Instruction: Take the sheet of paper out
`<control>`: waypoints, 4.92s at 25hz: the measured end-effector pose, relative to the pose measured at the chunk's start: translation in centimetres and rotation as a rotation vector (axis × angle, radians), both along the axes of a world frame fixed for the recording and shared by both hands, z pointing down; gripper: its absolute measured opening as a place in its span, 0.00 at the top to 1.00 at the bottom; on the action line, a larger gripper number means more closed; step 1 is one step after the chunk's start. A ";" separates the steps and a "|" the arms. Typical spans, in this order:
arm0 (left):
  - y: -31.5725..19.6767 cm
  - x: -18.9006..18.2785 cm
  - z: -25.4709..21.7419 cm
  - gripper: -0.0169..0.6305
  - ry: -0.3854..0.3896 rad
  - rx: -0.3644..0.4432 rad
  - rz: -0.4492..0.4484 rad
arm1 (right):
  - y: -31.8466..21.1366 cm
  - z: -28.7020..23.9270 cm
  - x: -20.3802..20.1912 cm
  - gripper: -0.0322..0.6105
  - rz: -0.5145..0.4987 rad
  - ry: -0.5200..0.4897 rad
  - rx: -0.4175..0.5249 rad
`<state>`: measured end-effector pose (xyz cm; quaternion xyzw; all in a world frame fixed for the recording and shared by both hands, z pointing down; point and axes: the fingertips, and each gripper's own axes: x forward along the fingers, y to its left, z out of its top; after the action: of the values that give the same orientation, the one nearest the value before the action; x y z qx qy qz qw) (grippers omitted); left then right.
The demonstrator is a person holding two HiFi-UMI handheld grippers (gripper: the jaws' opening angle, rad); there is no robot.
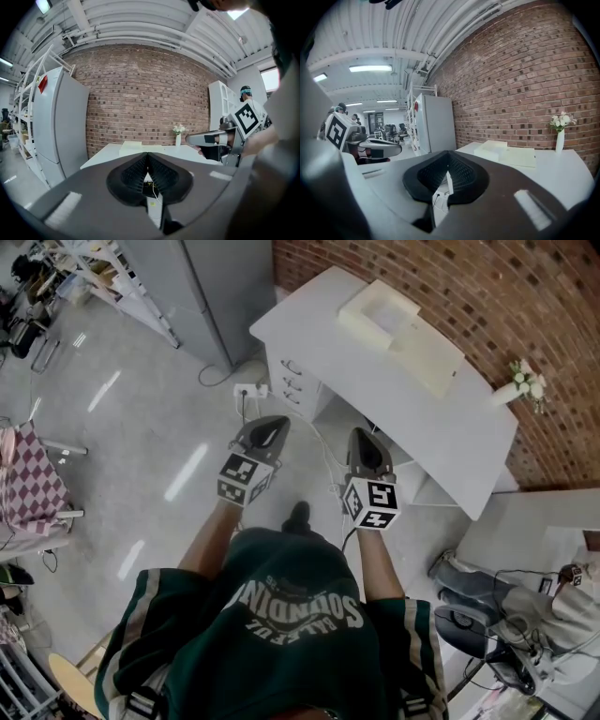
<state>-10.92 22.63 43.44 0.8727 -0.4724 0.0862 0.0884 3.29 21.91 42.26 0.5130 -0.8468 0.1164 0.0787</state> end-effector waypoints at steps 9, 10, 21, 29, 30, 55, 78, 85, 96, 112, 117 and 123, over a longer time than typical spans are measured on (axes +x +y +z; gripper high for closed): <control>-2.4 2.4 0.3 0.96 0.008 -0.010 -0.021 | -3.1 0.6 2.3 0.95 -0.019 0.001 -0.009; -2.6 2.6 0.4 0.96 0.006 -0.012 -0.020 | -3.3 0.8 2.5 0.95 -0.018 -0.001 -0.012; -7.6 4.0 2.1 0.96 0.017 -0.020 0.024 | -7.1 1.8 3.3 0.95 0.014 0.012 -0.018; -14.4 4.5 2.1 0.96 0.029 -0.029 0.065 | -13.5 2.1 2.9 0.95 0.031 0.032 -0.018; -15.4 4.5 2.3 0.96 0.028 -0.031 0.071 | -14.4 2.2 2.8 0.95 0.033 0.034 -0.019; -36.4 0.5 3.3 0.96 0.051 -0.072 0.234 | -32.7 2.6 -2.0 0.95 0.170 0.110 -0.053; -42.8 7.6 3.7 0.96 0.037 -0.060 0.380 | -37.9 3.2 4.5 0.95 0.334 0.020 -0.055; -45.7 10.3 4.3 0.96 0.033 -0.083 0.406 | -40.8 3.7 6.7 0.95 0.355 0.007 -0.074; -49.6 14.6 6.1 0.96 0.037 -0.107 0.414 | -44.9 5.0 10.4 0.95 0.354 0.008 -0.093; -55.5 19.1 9.1 0.96 -0.026 -0.174 0.467 | -52.5 8.0 14.2 0.95 0.360 0.002 -0.194; -56.3 19.7 10.4 0.96 -0.042 -0.202 0.477 | -54.0 9.0 14.7 0.95 0.352 -0.003 -0.213; -57.3 20.1 10.6 0.96 -0.030 -0.214 0.470 | -55.5 9.9 14.2 0.88 0.305 -0.008 -0.234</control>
<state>9.16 -34.70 54.07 0.9429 -0.2459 0.1666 0.1506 17.53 -33.55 52.11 0.6224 -0.7402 0.2267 0.1156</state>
